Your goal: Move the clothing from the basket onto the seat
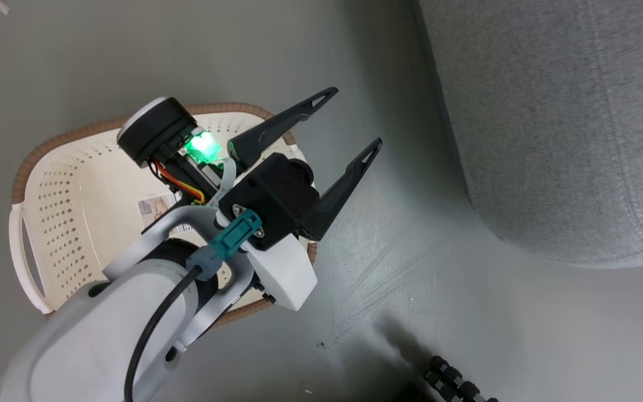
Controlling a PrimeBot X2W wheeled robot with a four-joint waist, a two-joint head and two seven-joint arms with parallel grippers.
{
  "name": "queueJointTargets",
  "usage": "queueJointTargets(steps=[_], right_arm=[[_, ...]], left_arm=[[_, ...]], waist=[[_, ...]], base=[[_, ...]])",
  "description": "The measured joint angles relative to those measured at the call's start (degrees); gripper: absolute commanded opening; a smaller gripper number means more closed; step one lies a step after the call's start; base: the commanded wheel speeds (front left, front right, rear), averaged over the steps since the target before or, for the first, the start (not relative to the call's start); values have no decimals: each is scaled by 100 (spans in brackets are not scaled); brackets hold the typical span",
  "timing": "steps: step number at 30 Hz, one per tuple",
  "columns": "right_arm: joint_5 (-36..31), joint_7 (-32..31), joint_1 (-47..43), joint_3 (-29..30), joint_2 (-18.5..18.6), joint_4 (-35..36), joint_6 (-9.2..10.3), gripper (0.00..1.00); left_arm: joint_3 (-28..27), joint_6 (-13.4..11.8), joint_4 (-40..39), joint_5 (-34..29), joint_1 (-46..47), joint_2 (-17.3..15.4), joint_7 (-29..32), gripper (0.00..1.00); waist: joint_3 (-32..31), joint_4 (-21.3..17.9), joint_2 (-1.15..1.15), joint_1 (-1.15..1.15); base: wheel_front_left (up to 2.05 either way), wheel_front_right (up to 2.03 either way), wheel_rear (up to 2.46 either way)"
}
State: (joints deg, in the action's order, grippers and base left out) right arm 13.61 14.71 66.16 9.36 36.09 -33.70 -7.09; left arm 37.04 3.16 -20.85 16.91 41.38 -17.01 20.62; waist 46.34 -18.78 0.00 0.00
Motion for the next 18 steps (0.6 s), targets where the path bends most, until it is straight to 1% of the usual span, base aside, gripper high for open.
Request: queueJointTargets(steps=[1, 3, 7, 8, 9, 10, 11, 12, 13, 15, 16, 18], right_arm=[[-12, 0, 0, 52, -31, -105, 0, 0], [-8, -8, 3, 234, -296, -517, -1, 0], [-1, -73, 4, 361, -400, -780, 0, 0], [-1, -116, 7, 436, -415, -882, 0, 0], [-1, -118, 7, 461, -424, -910, 0, 5], [0, -116, 7, 467, -527, -964, 0, 41], [-1, -116, 7, 464, -583, -975, 0, 49], [-1, -115, 6, 464, -614, -978, 0, 65], [-3, -115, 6, 465, -627, -981, 0, 80], [-10, -112, 2, 477, -627, -989, 0, 97], [-10, -111, -1, 493, -628, -991, 0, 100], [-21, -110, -21, 517, -638, -987, 0, 100]], left_arm=[[1, 0, -11, -9, 33, 0, 1, 100], [0, 3, -35, -102, 184, -5, 8, 100], [12, 11, -34, -140, 284, -7, 8, 100], [19, 57, -32, -154, 361, -8, 7, 100], [21, 58, -30, -166, 391, -8, 5, 100], [4, 60, 24, -194, 416, -51, -12, 100], [-2, 60, 49, -194, 417, -86, -36, 100], [-12, 60, 67, -197, 420, -111, -54, 100], [-19, 60, 85, -203, 425, -121, -55, 100], [-24, 63, 113, -240, 431, -127, -81, 100], [-27, 80, 125, -244, 433, -126, -105, 100], [-38, 87, 148, -244, 436, -129, -116, 100]], waist=[[48, 18, 0, 0], [267, 106, 0, 0], [406, 162, 0, 0], [489, 195, 0, 0], [512, 204, 0, 0], [545, 212, 0, 0], [544, 205, 0, 0], [540, 196, 0, 0], [535, 187, 0, 0], [521, 167, 0, 0], [512, 156, 0, 0], [488, 133, 0, 0]], base=[[0, 0, 0], [0, 0, 0], [0, 0, 0], [0, 0, 0], [0, 0, 0], [0, 0, 0], [0, 0, 0], [0, 0, 0], [0, 0, 0], [0, 0, 0], [0, 0, 0], [0, 0, 0]])
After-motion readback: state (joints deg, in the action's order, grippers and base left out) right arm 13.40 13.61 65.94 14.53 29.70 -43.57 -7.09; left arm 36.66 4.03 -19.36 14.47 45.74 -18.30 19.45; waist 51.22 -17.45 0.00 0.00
